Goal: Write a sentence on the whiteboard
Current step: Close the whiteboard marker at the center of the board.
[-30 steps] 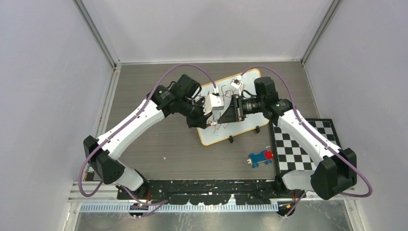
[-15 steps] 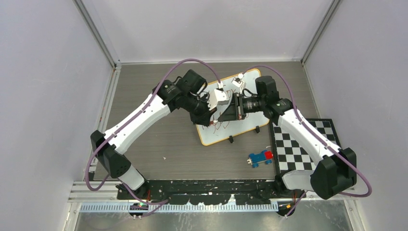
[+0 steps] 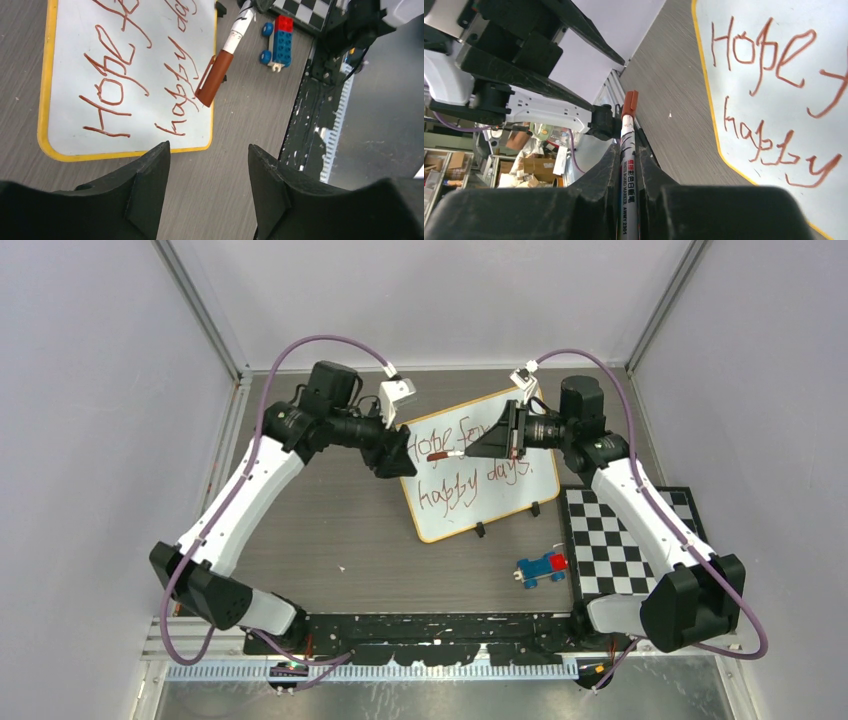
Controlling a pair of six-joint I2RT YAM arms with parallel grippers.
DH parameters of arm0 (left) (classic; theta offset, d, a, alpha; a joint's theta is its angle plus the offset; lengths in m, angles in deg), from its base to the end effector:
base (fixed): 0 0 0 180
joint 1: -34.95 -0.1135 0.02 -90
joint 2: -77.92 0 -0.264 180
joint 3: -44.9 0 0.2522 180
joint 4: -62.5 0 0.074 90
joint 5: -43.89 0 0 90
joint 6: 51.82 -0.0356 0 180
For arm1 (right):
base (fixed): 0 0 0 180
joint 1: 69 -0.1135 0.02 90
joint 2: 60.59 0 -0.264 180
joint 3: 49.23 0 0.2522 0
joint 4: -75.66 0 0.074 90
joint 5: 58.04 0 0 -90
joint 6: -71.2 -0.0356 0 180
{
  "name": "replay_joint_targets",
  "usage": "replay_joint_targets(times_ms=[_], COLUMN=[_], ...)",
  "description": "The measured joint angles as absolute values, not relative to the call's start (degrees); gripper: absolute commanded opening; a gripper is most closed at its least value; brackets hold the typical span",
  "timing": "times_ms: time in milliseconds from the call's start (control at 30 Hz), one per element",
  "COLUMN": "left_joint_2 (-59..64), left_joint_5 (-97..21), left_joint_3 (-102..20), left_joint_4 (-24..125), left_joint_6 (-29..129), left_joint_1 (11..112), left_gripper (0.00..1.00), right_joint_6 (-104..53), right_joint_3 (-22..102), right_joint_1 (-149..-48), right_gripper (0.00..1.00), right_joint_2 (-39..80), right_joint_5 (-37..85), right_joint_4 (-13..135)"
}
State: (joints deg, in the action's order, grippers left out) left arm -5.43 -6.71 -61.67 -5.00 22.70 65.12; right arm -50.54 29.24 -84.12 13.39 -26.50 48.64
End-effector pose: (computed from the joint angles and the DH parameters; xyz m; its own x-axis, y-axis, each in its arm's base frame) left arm 0.2427 -0.1672 0.4043 -0.3732 0.4555 -0.8082 0.9140 0.3301 -0.2360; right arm 0.2664 0.1034 0.3515 -0.7862 0.0726 -0.6137 -0.5678 0.3074 0.7636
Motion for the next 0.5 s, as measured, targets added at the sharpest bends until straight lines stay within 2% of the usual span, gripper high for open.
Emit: replay_joint_targets(times_ms=[500], left_joint_2=[-2.6], left_joint_5=[-0.3], left_joint_3=[-54.7], left_joint_4=[2.8], left_joint_6=[24.4], left_joint_1=[64.3], left_gripper=[0.61], right_joint_6=[-59.7], right_joint_3=[28.6], right_joint_1=[-85.1], right_gripper=[0.00], right_joint_2=[13.4], right_joint_5=[-29.3], right_joint_4=[56.9])
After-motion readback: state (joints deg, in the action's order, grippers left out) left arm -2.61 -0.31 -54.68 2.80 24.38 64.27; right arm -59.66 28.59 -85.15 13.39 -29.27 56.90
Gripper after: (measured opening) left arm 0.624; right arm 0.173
